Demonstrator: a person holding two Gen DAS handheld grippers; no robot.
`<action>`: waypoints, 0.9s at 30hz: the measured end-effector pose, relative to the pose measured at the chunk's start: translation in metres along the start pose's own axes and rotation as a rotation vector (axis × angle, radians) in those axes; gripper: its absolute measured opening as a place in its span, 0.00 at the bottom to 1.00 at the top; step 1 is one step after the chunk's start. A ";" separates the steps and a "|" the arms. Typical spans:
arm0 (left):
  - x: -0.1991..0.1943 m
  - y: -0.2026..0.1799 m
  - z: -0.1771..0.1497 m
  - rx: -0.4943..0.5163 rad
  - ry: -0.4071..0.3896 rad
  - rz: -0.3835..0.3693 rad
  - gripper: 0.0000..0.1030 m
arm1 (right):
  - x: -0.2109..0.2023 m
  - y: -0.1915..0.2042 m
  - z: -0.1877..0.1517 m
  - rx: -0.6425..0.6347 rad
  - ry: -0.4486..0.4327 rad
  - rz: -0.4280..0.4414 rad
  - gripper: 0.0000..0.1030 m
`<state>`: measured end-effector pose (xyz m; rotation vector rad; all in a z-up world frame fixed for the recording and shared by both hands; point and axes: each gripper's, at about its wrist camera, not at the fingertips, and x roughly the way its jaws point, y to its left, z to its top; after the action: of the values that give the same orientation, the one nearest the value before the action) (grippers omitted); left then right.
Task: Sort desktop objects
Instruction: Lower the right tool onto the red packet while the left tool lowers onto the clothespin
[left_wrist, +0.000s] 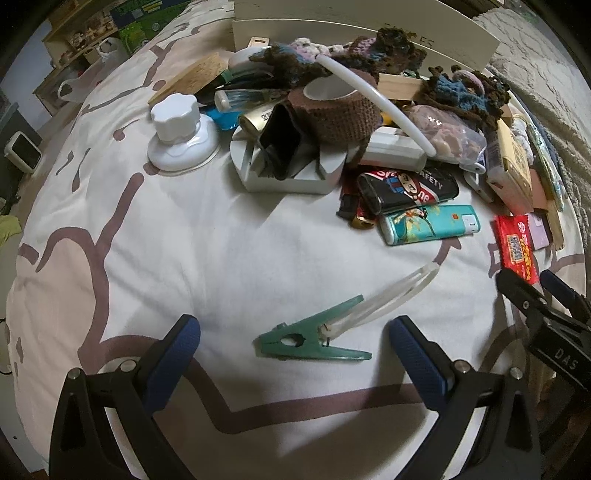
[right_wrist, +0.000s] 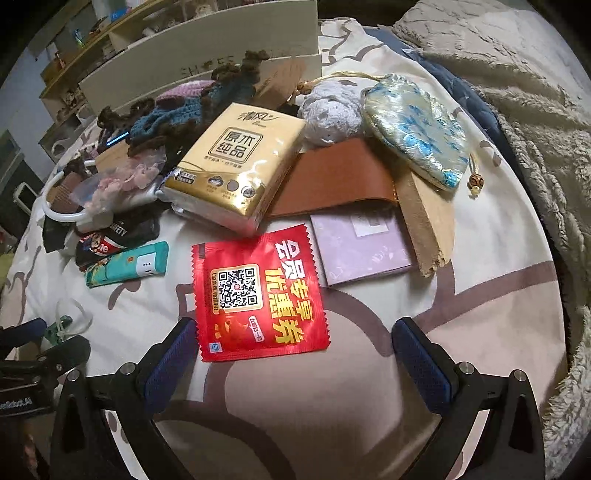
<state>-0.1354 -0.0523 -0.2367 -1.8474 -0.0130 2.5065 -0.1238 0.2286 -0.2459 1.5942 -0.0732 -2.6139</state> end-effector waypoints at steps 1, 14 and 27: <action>0.000 0.002 0.000 -0.004 -0.005 0.002 1.00 | -0.001 0.000 -0.001 -0.001 -0.009 0.004 1.00; 0.000 0.024 0.001 -0.025 -0.036 0.009 1.00 | -0.002 0.007 0.000 -0.054 -0.026 0.036 1.00; -0.005 0.058 0.003 -0.054 -0.062 0.004 0.91 | 0.018 0.042 0.011 -0.048 -0.039 0.010 1.00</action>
<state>-0.1380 -0.1101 -0.2324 -1.7893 -0.0788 2.5908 -0.1401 0.1854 -0.2536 1.5237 -0.0202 -2.6187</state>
